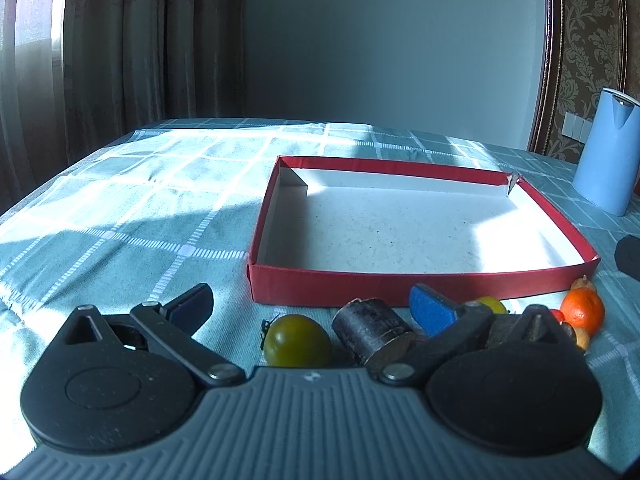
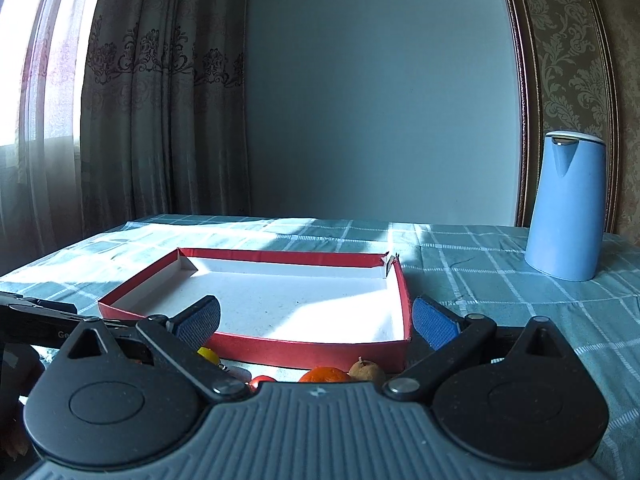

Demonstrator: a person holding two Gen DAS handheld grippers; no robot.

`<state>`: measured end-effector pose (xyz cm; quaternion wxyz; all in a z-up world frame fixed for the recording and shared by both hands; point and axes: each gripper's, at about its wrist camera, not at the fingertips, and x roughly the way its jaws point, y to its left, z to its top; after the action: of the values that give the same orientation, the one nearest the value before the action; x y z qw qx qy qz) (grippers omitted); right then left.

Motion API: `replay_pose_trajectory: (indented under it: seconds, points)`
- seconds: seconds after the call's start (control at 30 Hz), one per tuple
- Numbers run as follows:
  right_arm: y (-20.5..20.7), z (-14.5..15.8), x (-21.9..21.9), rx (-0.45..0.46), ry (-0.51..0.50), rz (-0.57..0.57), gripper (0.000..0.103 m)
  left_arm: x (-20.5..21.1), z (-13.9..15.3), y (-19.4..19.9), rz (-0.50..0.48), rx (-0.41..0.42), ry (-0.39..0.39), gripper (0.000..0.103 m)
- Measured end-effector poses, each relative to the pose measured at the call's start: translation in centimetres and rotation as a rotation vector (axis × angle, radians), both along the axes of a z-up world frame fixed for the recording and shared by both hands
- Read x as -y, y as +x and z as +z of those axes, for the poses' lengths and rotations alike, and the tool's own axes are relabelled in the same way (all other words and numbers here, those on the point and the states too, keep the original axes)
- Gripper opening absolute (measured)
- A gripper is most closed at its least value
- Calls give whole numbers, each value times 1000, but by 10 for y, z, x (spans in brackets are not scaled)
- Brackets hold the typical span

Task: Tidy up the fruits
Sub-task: 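Move both tools toward the loose fruits beside the red tray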

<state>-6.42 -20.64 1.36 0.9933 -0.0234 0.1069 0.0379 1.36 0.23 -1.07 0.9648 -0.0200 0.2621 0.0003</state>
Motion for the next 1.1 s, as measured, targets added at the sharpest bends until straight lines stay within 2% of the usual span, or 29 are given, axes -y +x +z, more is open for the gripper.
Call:
replay_pose_trajectory:
  seconds: [0.2, 0.7, 0.9, 1.0, 1.1]
  points:
    - [3, -2, 2, -26, 5, 1, 103, -1, 1, 1, -1, -33, 1, 103]
    - [0, -1, 8, -10, 11, -36, 103, -2, 1, 3, 0, -28, -29, 103]
    - [-14, 1, 28, 9, 31, -73, 103, -3, 1, 4, 3, -23, -45, 103]
    - [-23, -3, 46, -10, 42, -89, 103, -2, 2, 4, -5, -20, -34, 103]
    - [-24, -9, 56, -73, 36, -84, 103, -2, 1, 4, -10, -25, -33, 103]
